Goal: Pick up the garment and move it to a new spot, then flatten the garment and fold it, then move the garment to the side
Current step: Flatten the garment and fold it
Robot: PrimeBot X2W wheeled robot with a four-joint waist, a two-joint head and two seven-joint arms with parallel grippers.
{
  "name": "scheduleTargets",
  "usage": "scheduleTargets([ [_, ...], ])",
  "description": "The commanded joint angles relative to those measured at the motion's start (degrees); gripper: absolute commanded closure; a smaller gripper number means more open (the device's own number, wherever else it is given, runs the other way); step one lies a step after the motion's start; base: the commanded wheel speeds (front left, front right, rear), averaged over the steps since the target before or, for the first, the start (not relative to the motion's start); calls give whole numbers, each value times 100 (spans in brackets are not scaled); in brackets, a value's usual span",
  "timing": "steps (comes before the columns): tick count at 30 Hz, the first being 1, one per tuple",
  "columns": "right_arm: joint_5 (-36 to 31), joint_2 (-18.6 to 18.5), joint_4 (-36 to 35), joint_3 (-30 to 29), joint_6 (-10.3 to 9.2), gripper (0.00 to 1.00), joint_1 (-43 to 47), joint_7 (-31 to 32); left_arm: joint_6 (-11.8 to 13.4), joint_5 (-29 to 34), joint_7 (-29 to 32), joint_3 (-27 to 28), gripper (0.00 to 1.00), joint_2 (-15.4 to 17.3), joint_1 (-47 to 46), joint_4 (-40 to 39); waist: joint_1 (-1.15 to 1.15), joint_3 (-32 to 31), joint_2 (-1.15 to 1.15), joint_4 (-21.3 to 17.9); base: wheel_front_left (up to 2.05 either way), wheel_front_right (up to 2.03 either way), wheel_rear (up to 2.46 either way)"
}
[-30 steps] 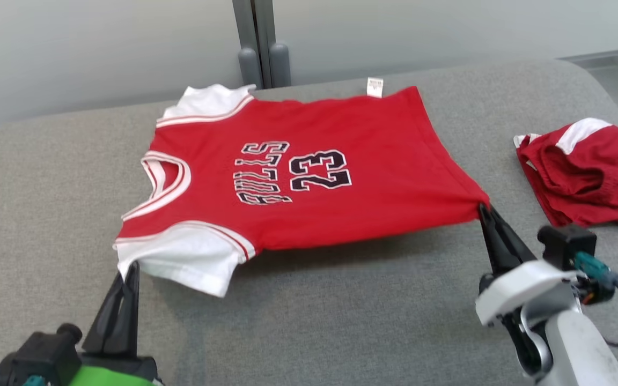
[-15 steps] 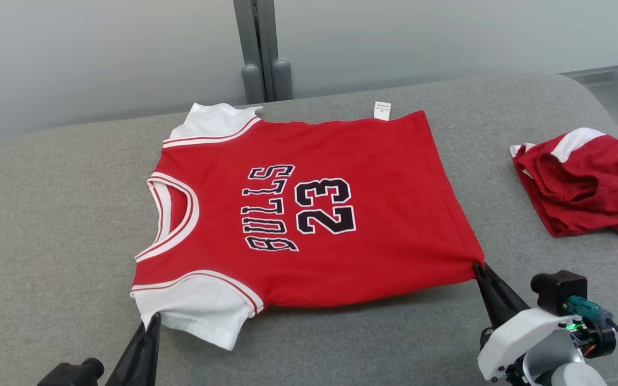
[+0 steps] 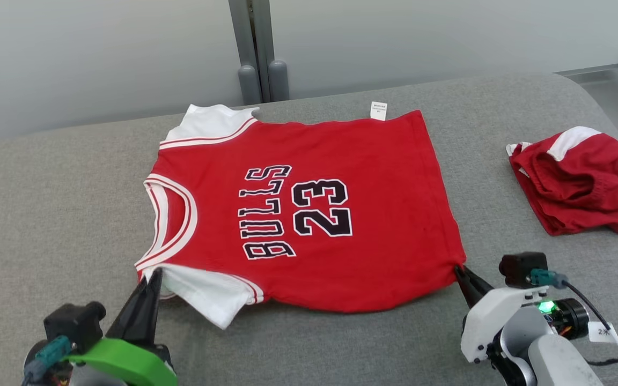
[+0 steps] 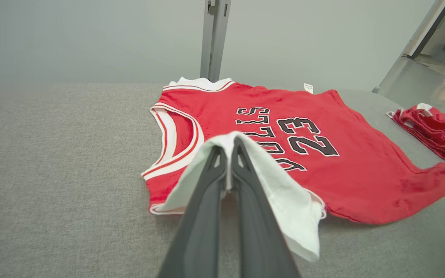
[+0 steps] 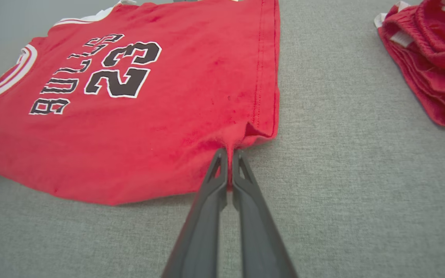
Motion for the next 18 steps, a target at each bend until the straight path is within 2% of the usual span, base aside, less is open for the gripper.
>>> scheduleTargets([
  [1,95,-22,116,4,-7,100,-234,63,-79,24,-17,-36,100,-5,-346,159,0,36,0,-4,0,0,0],
  [8,275,-23,850,-114,-7,100,-1138,132,-254,126,-158,-153,100,-139,-1761,1289,0,229,0,-55,0,0,0],
  [12,353,-21,1300,-261,-7,100,-1601,-102,-305,134,-381,-155,100,-227,-2436,2013,0,377,0,-97,0,0,0],
  [18,467,-22,2031,-95,-7,100,-2181,-449,-381,205,-592,-346,100,-328,-3219,3025,0,670,0,-191,0,0,0],
])
